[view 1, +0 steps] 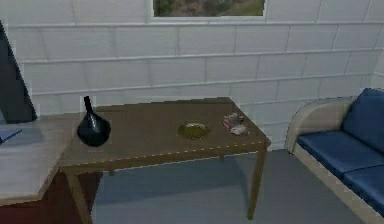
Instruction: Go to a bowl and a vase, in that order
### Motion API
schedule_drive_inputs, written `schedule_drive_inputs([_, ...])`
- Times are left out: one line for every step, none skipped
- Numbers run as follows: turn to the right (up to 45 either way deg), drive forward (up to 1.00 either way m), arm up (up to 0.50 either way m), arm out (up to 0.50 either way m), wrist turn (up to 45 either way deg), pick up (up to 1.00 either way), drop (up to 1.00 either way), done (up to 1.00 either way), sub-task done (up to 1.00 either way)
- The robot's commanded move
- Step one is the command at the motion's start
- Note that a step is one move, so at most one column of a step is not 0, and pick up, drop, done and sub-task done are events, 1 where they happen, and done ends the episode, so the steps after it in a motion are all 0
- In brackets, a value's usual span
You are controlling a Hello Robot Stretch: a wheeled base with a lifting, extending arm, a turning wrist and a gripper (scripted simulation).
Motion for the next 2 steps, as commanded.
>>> schedule_drive_inputs([36.0,0.0,0.0,0.0,0.0,0.0,0.0,0.0,0.0])
schedule_drive_inputs([0.0,0.6,0.0,0.0,0.0,0.0,0.0,0.0,0.0])
